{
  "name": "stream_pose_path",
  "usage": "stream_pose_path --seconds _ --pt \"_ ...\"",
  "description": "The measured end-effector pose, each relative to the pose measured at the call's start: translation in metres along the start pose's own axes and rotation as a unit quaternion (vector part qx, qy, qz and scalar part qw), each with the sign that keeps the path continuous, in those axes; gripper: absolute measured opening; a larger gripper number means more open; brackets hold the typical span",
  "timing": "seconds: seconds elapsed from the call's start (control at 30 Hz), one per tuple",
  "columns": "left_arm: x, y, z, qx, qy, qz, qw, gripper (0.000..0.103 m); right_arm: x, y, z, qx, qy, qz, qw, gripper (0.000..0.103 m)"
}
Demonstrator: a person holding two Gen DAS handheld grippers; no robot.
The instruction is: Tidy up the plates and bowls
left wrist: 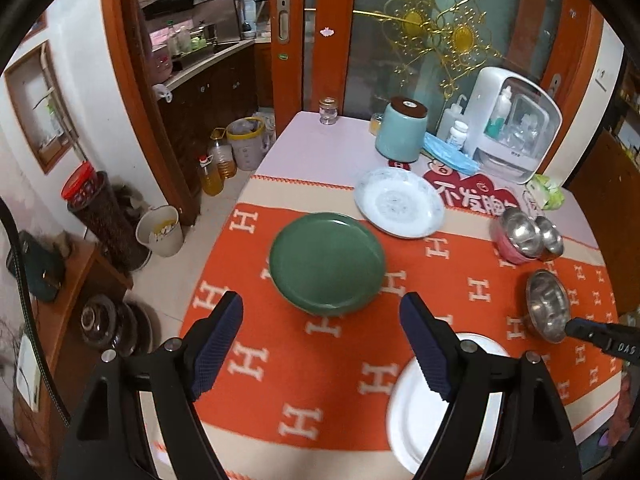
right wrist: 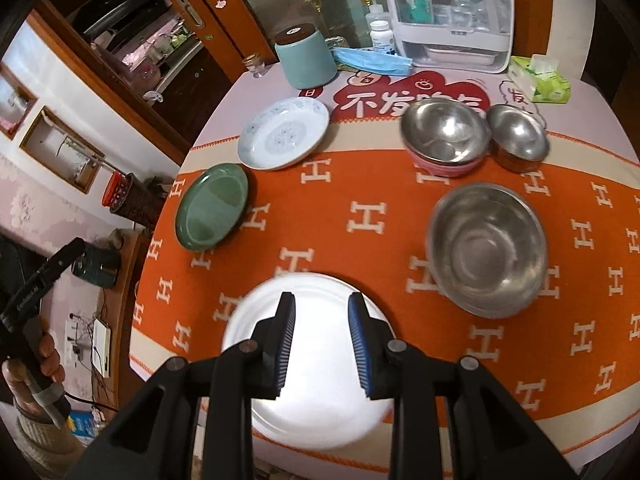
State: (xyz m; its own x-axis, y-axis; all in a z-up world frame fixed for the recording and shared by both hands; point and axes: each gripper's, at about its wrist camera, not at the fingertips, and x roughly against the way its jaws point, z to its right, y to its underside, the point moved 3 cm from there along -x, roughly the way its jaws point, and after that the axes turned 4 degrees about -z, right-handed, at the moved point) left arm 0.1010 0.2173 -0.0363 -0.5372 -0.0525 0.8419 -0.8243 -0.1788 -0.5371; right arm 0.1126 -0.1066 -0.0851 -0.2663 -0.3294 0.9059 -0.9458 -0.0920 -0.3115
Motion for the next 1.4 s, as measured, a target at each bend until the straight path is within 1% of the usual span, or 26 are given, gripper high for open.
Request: stream_pose_path --seconds 0.17,0.37,0.57,0.7,0.77,0.87,0.97,1.13,1.27,1.4 --pt "-0.048 -0.029 -0.035 -0.018 0.002 -0.013 0.9998 0.08 -0.029 -0.028 -0.03 -0.011 0.001 -0.002 1.0 0.027" --pt "-0.127 -0.053 -0.072 -0.031 0.003 -0.059 0.9978 0.079 -0.078 -0.065 -0.069 -0.022 -0.006 -0.011 1.0 0.027" --pt "-0.196 -0.059 -0.089 -0.032 0.022 -0.11 0.9932 0.079 -0.141 -0.087 -0.094 -0.045 -0.011 -0.045 0.998 0.027" --pt "-0.229 -0.06 -0.095 -0.032 0.038 -0.128 0.9905 0.079 -0.177 -0.099 -0.104 -0.048 -0.006 -0.066 0.997 0.027" --pt "-0.24 -0.06 -0.095 -0.03 0.044 -0.136 0.9893 0.079 -0.192 -0.103 -0.105 -0.054 -0.003 -0.077 0.996 0.027" --pt "-0.257 -0.06 -0.097 -0.023 0.058 -0.152 0.9864 0.077 -0.211 -0.107 -0.105 -0.066 -0.009 -0.091 0.994 0.027" --pt "-0.268 -0.06 -0.096 -0.022 0.071 -0.165 0.9835 0.075 -0.222 -0.109 -0.105 -0.073 -0.009 -0.098 0.992 0.027" --pt "-0.28 -0.061 -0.094 -0.032 0.083 -0.176 0.9804 0.074 -0.233 -0.11 -0.106 -0.072 0.0 -0.105 0.992 0.027" --pt "-0.286 -0.061 -0.091 -0.033 0.093 -0.189 0.9771 0.064 -0.24 -0.111 -0.105 -0.076 -0.002 -0.11 0.991 0.027" --pt "-0.289 -0.06 -0.088 -0.035 0.1 -0.196 0.9747 0.063 -0.244 -0.11 -0.105 -0.075 -0.005 -0.113 0.991 0.027"
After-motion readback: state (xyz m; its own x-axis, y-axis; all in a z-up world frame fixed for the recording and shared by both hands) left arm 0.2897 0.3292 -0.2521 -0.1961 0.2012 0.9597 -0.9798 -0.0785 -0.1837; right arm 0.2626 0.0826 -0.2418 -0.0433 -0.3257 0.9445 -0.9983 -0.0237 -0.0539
